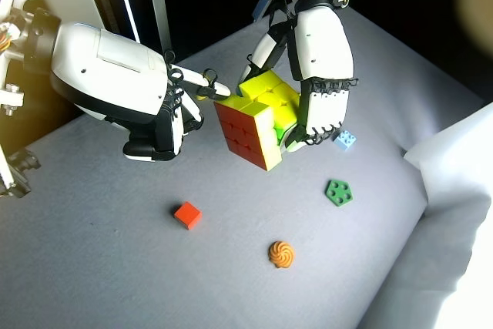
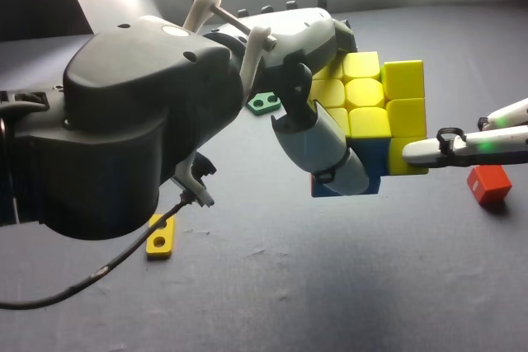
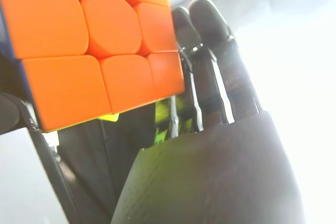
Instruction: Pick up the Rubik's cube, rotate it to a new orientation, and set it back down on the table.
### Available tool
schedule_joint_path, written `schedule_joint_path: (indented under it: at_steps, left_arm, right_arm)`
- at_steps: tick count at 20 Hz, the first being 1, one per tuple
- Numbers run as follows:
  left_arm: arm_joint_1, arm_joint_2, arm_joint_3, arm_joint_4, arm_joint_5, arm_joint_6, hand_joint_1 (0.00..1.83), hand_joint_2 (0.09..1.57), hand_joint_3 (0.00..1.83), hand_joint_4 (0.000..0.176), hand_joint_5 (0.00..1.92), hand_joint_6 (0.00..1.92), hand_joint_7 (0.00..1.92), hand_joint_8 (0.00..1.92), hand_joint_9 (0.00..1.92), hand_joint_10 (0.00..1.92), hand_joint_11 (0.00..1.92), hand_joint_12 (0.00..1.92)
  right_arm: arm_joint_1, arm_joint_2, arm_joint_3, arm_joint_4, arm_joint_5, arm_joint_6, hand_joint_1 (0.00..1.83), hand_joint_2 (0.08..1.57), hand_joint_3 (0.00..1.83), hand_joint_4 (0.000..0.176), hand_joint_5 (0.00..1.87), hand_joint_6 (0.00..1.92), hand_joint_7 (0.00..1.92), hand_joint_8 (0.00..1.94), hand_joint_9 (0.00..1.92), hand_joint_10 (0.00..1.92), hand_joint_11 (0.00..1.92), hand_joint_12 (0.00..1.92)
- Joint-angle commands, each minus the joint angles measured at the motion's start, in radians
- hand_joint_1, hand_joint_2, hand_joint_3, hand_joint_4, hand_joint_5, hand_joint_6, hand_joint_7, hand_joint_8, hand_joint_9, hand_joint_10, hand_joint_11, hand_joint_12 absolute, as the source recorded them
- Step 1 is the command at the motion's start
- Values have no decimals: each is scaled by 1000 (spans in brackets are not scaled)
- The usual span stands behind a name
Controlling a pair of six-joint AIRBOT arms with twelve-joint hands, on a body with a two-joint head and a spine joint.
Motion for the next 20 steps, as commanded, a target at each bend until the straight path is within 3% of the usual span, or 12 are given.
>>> schedule_joint_path:
  at_steps: [1,4,8,14,18,20]
  left_arm:
    - [-20,-4,0,62,11,-23,1329,1239,1,0,808,1236,668,1458,635,1564,333,1583]
    - [-21,-4,0,64,11,-23,1337,1222,0,0,823,1212,713,1412,669,1510,359,1540]
    - [-22,-4,0,64,11,-23,1324,1254,5,0,794,1230,626,1555,604,1588,320,1581]
    - [-26,-3,-1,64,11,-23,1337,1226,0,0,841,1121,695,1470,659,1541,379,1540]
    - [-28,-3,-1,64,11,-23,1330,1238,2,0,814,1201,676,1512,628,1542,362,1540]
    - [-28,-3,-1,64,11,-23,1335,1233,0,0,832,1137,680,1517,643,1543,368,1538]
  right_arm:
    - [6,-6,4,22,-6,-8,1300,1401,0,176,39,7,620,1679,1077,1921,1134,1921]
    - [2,-25,16,22,-37,-7,1301,1399,0,176,0,0,624,1674,1086,1921,1144,1921]
    - [-11,-49,30,22,-57,-7,1303,1395,0,176,0,0,630,1671,1082,1921,1119,1921]
    - [-24,-80,43,22,-87,-7,1295,1412,0,176,17,6,603,1704,1078,1921,1130,1921]
    - [-34,-102,58,22,-108,-7,1298,1404,0,176,0,0,615,1689,1046,1921,1087,1921]
    - [-37,-108,62,22,-116,-7,1295,1413,0,176,0,0,601,1710,1055,1921,1096,1921]
